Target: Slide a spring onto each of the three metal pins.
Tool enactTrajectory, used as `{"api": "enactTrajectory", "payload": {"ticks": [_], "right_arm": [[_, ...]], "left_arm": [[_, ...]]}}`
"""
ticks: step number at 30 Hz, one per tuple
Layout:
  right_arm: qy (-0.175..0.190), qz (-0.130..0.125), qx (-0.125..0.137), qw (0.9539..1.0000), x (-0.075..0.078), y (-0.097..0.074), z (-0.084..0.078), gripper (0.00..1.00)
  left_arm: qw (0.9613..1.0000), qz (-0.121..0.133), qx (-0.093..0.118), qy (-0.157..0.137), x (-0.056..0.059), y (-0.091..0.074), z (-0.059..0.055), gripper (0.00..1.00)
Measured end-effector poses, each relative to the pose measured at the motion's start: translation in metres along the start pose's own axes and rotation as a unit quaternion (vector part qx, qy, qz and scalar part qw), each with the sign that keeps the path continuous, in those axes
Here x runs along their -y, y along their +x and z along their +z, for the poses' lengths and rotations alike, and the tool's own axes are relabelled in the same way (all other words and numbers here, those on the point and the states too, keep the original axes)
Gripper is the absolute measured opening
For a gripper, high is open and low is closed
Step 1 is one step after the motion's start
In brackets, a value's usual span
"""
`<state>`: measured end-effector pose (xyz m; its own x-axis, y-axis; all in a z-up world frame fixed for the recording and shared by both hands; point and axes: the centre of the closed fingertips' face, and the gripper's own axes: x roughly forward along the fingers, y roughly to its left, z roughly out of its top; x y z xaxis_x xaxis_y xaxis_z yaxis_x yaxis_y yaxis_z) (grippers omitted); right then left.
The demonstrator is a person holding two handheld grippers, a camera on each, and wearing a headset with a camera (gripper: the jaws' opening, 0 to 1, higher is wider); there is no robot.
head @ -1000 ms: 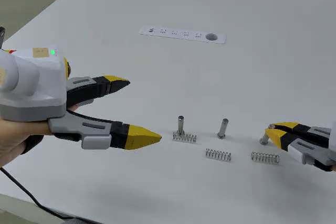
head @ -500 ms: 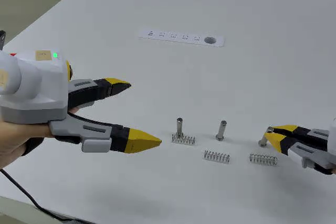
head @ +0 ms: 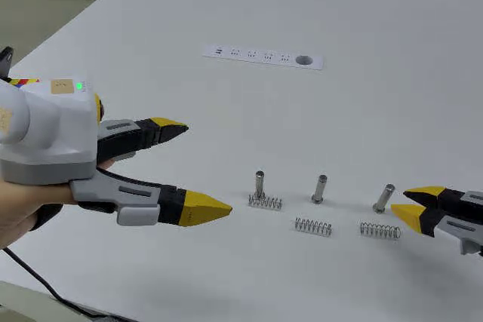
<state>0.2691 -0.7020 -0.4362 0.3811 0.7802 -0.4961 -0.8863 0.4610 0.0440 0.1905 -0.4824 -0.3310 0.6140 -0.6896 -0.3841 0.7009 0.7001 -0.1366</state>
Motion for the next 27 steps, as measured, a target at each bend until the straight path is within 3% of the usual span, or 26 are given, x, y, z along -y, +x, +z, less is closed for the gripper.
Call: {"api": "enactTrajectory", "payload": {"ticks": [3,8,13,19,27], "right_arm": [[-0.051,0.021,-0.018,0.9983,-0.007,0.000,-0.005,0.20],[-0.074,0.053,-0.038,0.9952,-0.017,0.008,-0.014,0.21],[-0.085,0.078,-0.049,0.9921,-0.021,0.017,-0.021,0.21],[-0.110,0.119,-0.069,0.9844,-0.026,0.024,-0.033,0.21],[-0.104,0.135,-0.068,0.9831,-0.026,0.024,-0.037,0.20]], "left_arm": [[1.0000,0.000,-0.002,-0.002,0.000,0.001,-0.002,0.91],[1.0000,-0.001,-0.004,-0.003,-0.001,0.005,-0.002,0.91],[1.0000,-0.002,-0.006,-0.003,-0.001,0.008,-0.001,0.91],[0.9999,0.003,-0.011,-0.006,-0.004,0.009,-0.003,0.91],[0.9998,0.007,-0.016,-0.006,-0.008,0.010,-0.004,0.91]]}}
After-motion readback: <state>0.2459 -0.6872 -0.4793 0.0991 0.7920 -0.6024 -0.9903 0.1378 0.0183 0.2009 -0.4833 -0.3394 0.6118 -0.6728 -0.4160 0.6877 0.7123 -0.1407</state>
